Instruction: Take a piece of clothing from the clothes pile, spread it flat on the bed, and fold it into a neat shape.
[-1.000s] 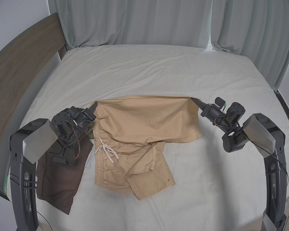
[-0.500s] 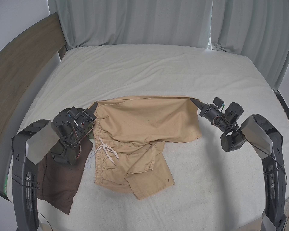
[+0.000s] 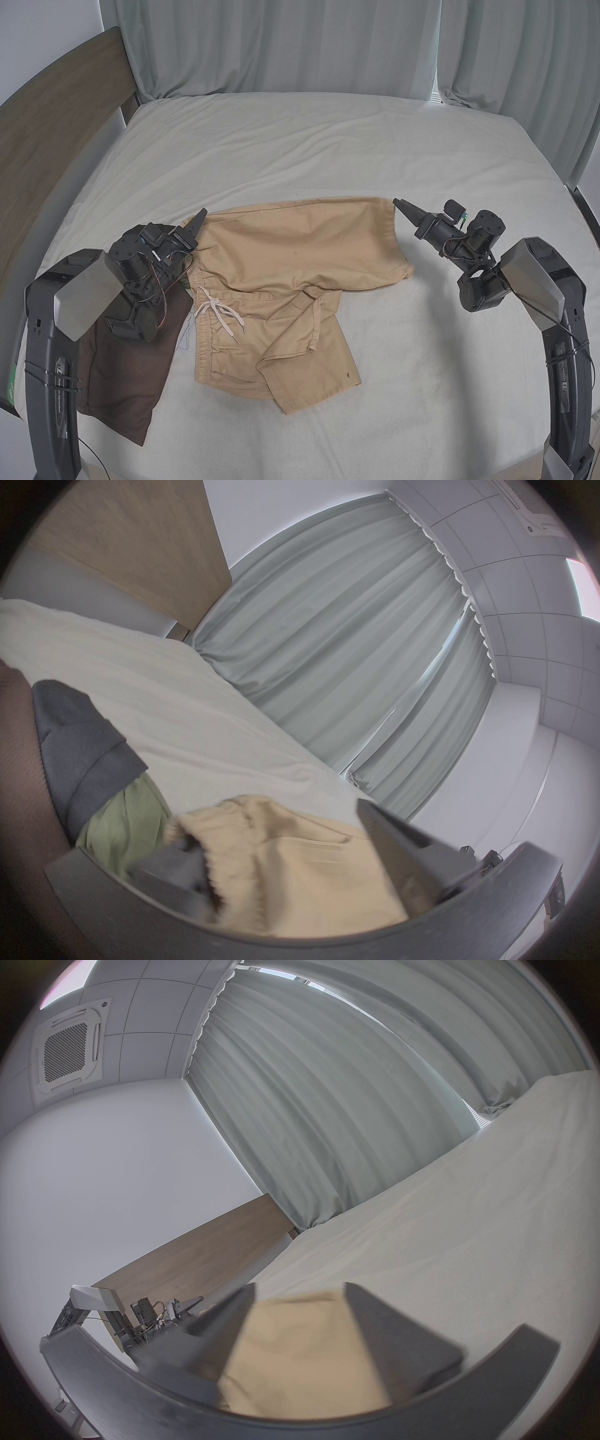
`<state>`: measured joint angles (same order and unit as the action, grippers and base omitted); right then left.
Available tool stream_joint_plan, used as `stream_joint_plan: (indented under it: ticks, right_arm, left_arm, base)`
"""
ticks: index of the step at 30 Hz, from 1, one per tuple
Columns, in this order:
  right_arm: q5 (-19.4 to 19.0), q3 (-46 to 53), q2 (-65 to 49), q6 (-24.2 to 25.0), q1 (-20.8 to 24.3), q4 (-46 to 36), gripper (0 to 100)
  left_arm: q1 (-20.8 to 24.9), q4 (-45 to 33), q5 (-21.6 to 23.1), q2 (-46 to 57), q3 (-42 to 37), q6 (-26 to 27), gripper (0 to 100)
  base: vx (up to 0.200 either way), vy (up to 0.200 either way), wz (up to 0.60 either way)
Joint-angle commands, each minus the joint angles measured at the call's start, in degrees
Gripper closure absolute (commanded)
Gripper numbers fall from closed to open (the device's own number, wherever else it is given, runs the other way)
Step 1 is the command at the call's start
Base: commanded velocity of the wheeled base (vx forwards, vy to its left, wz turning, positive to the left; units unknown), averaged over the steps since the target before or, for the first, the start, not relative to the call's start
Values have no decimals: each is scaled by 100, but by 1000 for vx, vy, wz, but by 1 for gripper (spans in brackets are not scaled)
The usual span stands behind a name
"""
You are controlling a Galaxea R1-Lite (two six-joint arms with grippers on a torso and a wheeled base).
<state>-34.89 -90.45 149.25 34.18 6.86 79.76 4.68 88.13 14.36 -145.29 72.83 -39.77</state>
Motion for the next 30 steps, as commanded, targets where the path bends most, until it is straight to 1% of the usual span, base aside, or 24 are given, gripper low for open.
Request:
stream_joint_plan:
  ticks: [1, 3, 6, 8, 9, 11, 13, 14, 16, 21, 23, 26, 30]
  right_arm:
    - [-9, -51, 52, 1, 8, -66, 0]
    - [-9, 81, 16, -26, 17, -40, 0]
    - [-9, 300, -63, -34, 26, -5, 0]
    - [0, 863, -397, -87, 96, 92, 0]
    - [0, 872, -405, -87, 96, 101, 0]
    - [0, 1487, -652, -157, 193, 347, 0]
    - [0, 1891, -810, -193, 272, 532, 0]
    - [0, 1891, -810, -193, 272, 532, 0]
    - [-9, 2515, -1038, -228, 430, 804, 0]
    - [-9, 3482, -1478, -430, 667, 857, 0]
    - [-9, 3710, -1583, -439, 781, 857, 0]
    - [-9, 4167, -1794, -491, 1036, 857, 0]
    - [-9, 4475, -1891, -632, 1274, 857, 0]
  left_arm:
    - [-37, -234, -12, -26, 21, -22, 0]
    - [-37, -507, -30, 18, -49, -40, 0]
    - [-37, -551, -30, 36, -93, -40, 0]
    - [-37, -542, -30, 132, -216, -31, 0]
    - [-37, -542, -30, 132, -216, -31, 0]
    - [-37, -516, -21, 343, -489, -31, 0]
    - [-37, -516, 14, 545, -735, -31, 0]
    - [-37, -516, 14, 545, -735, -31, 0]
    - [-37, -498, 146, 914, -1403, -5, 0]
    - [-46, -489, 559, 1565, -2273, 65, 0]
    - [-64, -498, 559, 1767, -2449, 83, 0]
    - [-231, -551, 568, 2066, -2660, 153, 0]
    - [-354, -507, 577, 2338, -3002, 206, 0]
  base:
    - [0, 0, 0]
    - [0, 0, 0]
    - [0, 0, 0]
    - [0, 0, 0]
    - [0, 0, 0]
    - [0, 0, 0]
    - [0, 0, 0]
    - [0, 0, 0]
    - [0, 0, 0]
    - [0, 0, 0]
    - [0, 0, 0]
    - [0, 0, 0]
    - [0, 0, 0]
